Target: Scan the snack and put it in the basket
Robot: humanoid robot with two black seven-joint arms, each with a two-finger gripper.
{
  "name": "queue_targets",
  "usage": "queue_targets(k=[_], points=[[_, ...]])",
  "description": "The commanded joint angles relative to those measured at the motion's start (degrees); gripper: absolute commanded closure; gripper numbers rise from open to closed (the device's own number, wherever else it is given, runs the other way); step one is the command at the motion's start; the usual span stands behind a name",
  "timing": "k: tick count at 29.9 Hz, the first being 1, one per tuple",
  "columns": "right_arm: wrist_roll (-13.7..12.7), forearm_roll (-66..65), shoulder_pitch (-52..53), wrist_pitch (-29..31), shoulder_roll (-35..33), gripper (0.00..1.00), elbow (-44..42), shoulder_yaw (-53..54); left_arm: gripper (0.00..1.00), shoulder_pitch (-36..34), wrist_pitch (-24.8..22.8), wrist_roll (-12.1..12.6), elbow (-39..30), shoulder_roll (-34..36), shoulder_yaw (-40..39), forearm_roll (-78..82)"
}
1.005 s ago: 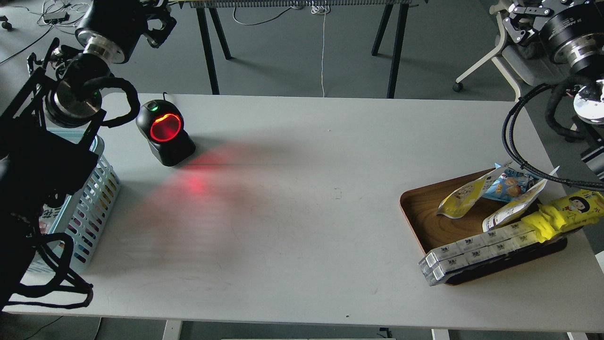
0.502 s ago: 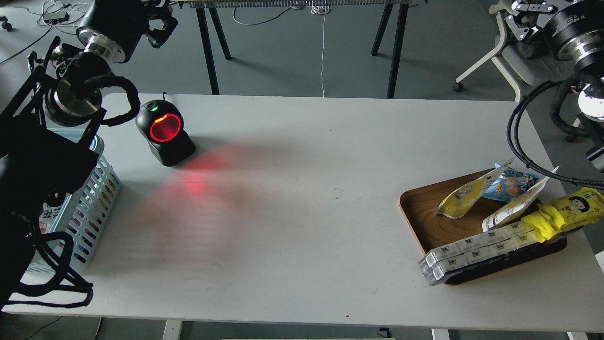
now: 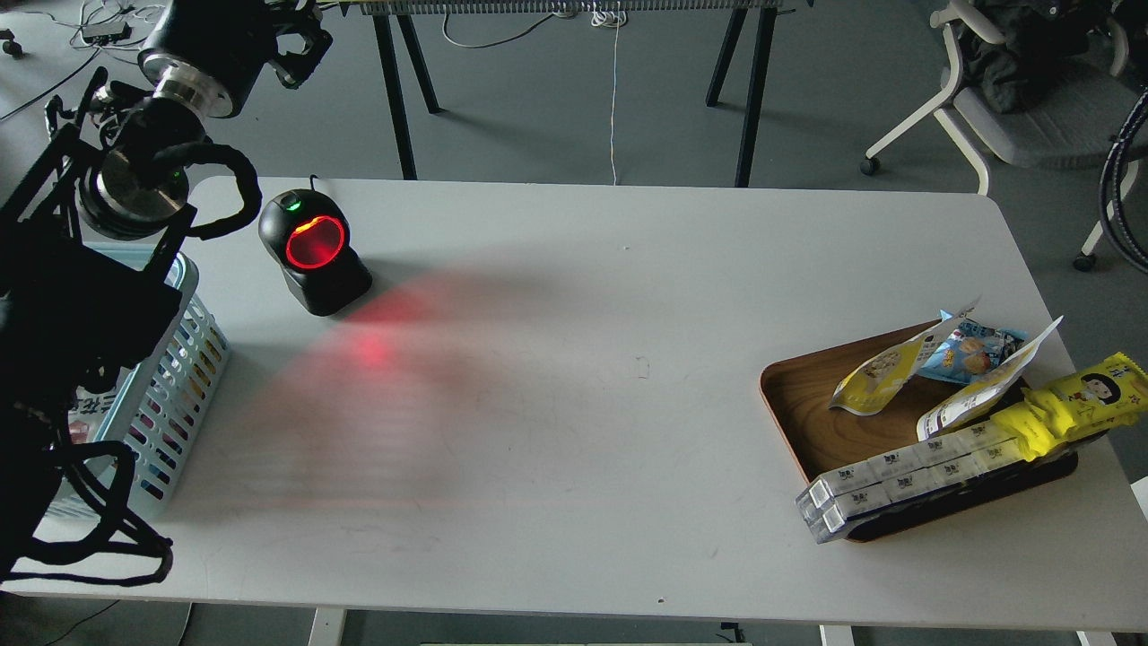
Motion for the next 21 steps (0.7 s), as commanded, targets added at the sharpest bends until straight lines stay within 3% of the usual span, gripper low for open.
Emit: queue_targets(k=[1,7,19,21], points=[[0.62,-8.95,3.82,-0.05,-0.44,0.01,2.28,-4.48,0.00,0.01,-0.04,0.06,-0.01,0.15,0.00,0.00],[1.76,-17.56,13.92,-0.05,-2.99,0.01,8.78,-17.66,0.00,0.09,-0.21,-0.03,-0.01,0.24,0.00,0.00],[11.07,-41.82,25.36,0.04,-8.00,0.01,19.69,-35.07,0.00,0.18,-0.39,-0.47,-0.01,-0.20,0.00,0.00],[11.31,-45.42,27.64,0.04,-8.44,0.01,21.09,-37.53,0.00,0.18,-0.30,-0.47,-0.01,-0.46,0.00,0.00]])
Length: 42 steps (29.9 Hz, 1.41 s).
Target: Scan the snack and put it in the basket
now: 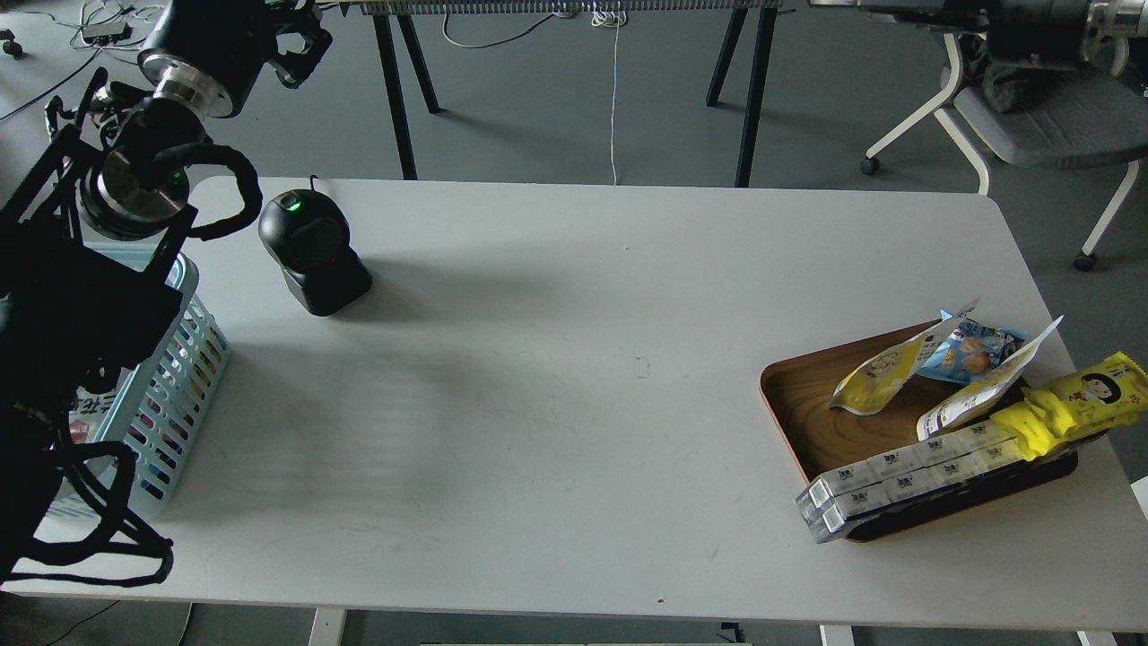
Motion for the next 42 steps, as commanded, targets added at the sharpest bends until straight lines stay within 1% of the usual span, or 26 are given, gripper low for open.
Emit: queue_targets(k=[1,4,8,10,13,16,19,25,29,36,39,42], points=[[1.06,-6.66,3.83,0.02,-0.69,0.01,2.42,-4.50,0.00,0.04,0.02,-0.04,0.01,-0.38,0.00,0.00],[1.06,-9.57,7.51,0.02,0.10,0.01,3.04,-9.51,0.00,0.04,0.11,-0.04,0.01,-0.56,0.00,0.00],[1.06,-10.72,13.40,0.02,3.70,0.01,3.39,-17.42,0.00,-0.23,0.55,-0.22,0.01,-1.35,-0.08,0.00],[1.06,-12.55,16.65,0.02,4.23,0.01,5.66,-20.85,0.00,-0.58,0.63,-0.22,0.01,-3.10,-0.08,0.00],[1.06,-19.13,20.17,0.02,4.76,0.01,9.97,-26.29,0.00,-0.58,0.63,-0.22,0.01,-3.72,-0.08,0.00],[1.06,-25.03,20.71,0.02,3.98,0.01,13.93,-29.29,0.00,-0.40,0.55,-0.22,0.01,-3.81,-0.08,0.00],[1.06,-28.99,20.71,0.02,1.60,0.01,18.06,-30.96,0.00,-0.32,0.55,-0.22,0.01,-3.72,-0.08,0.00],[1.06,-36.72,20.62,-0.16,-0.42,0.02,20.97,-38.17,0.00,-0.32,0.55,-0.13,0.01,-3.29,-0.08,-0.09],[1.06,-41.73,19.57,-0.16,-1.56,0.03,21.85,-40.11,0.00,-0.05,0.55,-0.13,0.01,-3.20,-0.08,0.00],[1.06,-43.15,14.74,-0.16,-0.95,0.10,17.55,-40.02,0.00,0.04,0.63,-0.13,0.01,-3.37,-0.08,0.00],[1.06,-43.24,13.33,-0.16,-0.69,0.18,16.32,-39.94,0.00,0.04,0.63,-0.13,0.10,-3.37,-0.08,0.00],[1.06,-42.89,12.54,-0.59,0.28,0.25,15.35,-39.85,0.00,0.12,0.63,-0.13,0.19,-3.46,-0.08,0.00]])
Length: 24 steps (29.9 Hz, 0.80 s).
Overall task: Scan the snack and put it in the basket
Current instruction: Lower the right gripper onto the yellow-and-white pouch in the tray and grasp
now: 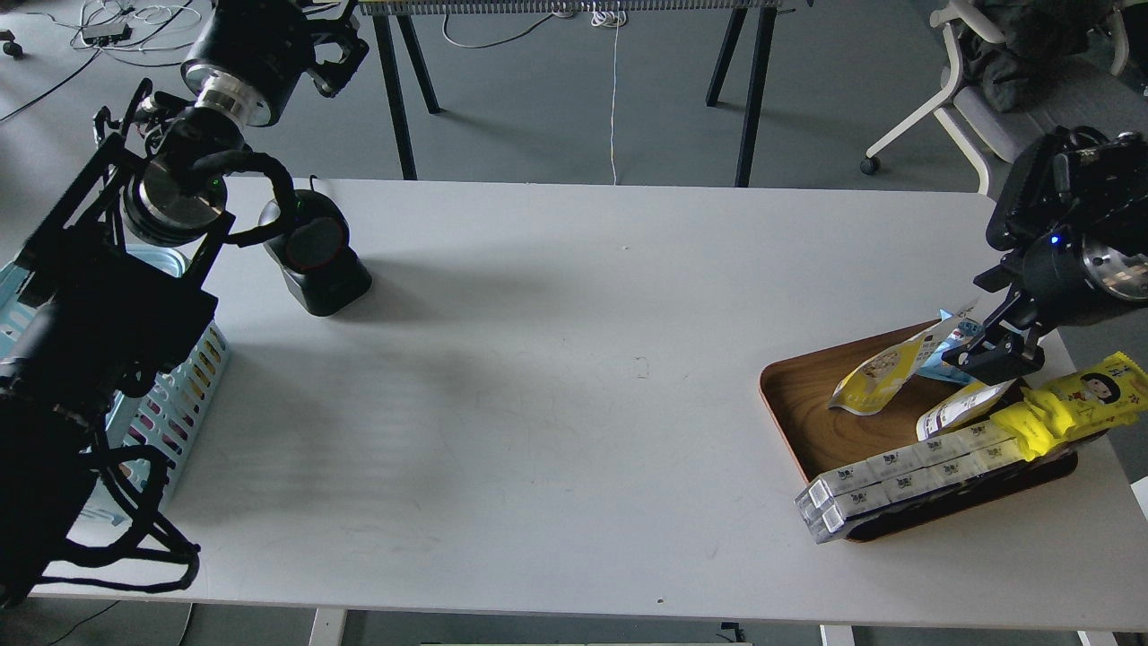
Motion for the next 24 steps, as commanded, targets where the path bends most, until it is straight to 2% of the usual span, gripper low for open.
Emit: queue_targets(k=[1,6,24], points=[[0.00,0.42,-0.87,-0.44,1.03,0.26,-1.65,0.14,0.00,0.04,0.00,-0.09,0.11,-0.13,0.01,0.02],[0.00,0.42,-2.80,-0.61,2.26,0.31,-4.02,0.49,0.00,0.04,-0.08,0.00,0.46,-0.13,0.01,0.02],[0.00,0.78,-2.46,-0.53,4.37,0.28,-2.27,3.39,0.00,-0.05,-0.08,-0.09,0.46,0.04,0.01,0.02]])
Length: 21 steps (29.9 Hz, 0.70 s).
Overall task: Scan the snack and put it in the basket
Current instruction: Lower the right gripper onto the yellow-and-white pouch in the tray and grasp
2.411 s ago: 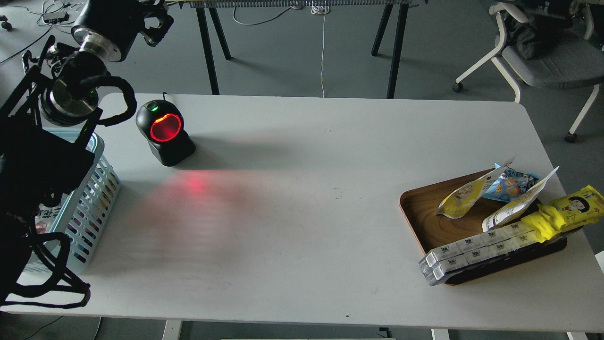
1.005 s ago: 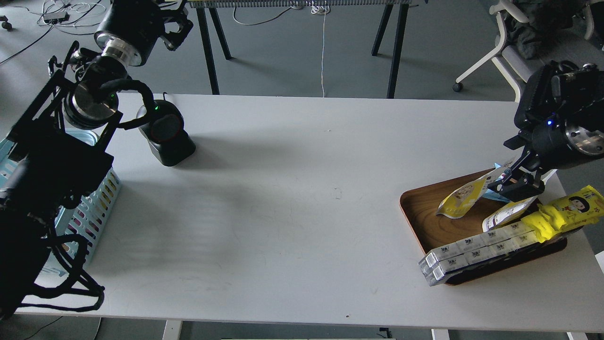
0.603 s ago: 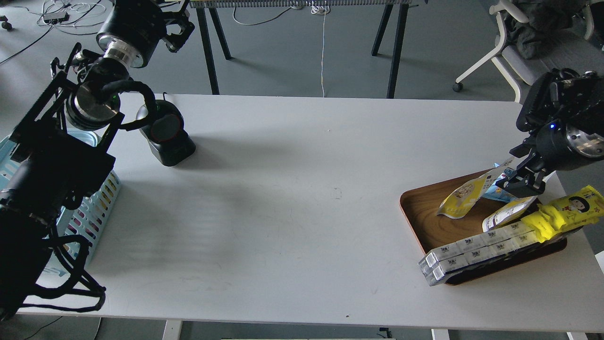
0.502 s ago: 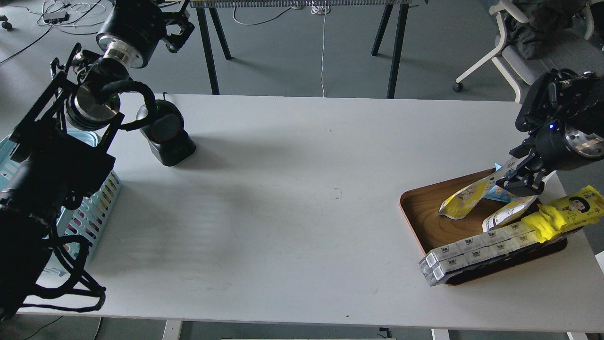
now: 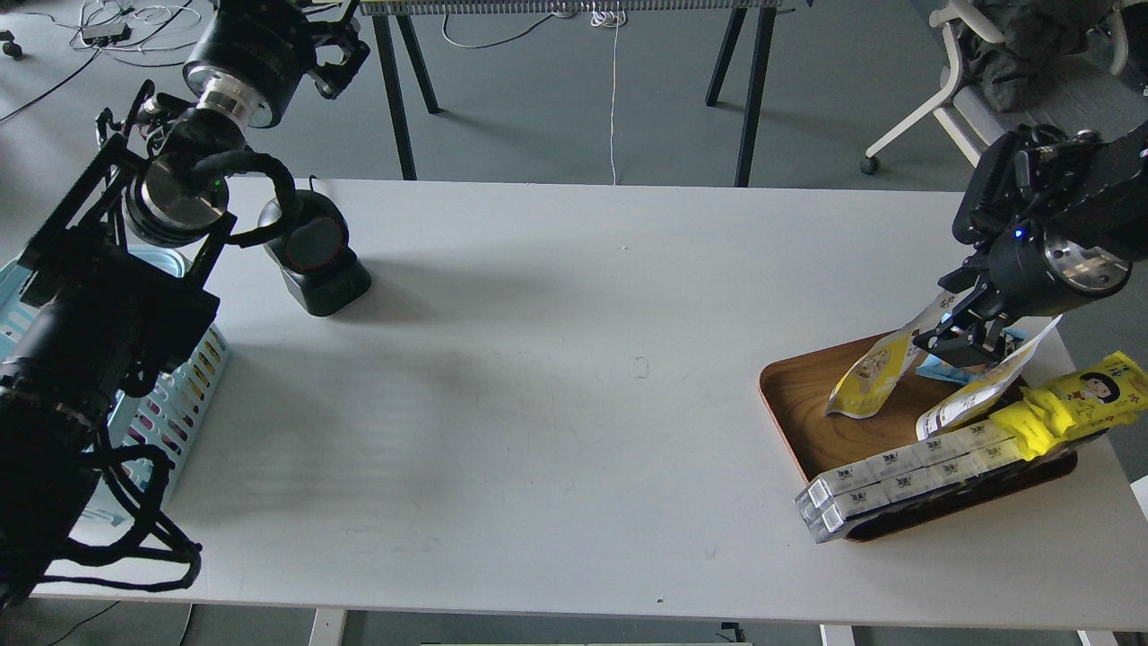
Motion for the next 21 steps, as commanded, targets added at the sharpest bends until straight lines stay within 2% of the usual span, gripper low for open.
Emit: queue_targets(k=[1,11,21], points=[[0.00,0.01,1.03,0.11,0.23,0.28,1.39,-0.04,0.00,0.14,-0.15,-0.02,0.00,0.40,0.00,0.00],[0.00,-0.08,4.11,0.46,0.40,0.28,4.47,-0.13,0.00,0.14,-0.15,-0.02,0.00,0.23,0.00,0.00],[0.00,0.09,-0.11,0.46,1.46,0.28,2.72,-0.21,0.00,0.23,-0.15,-0.02,0.00,0.41,0.00,0.00]])
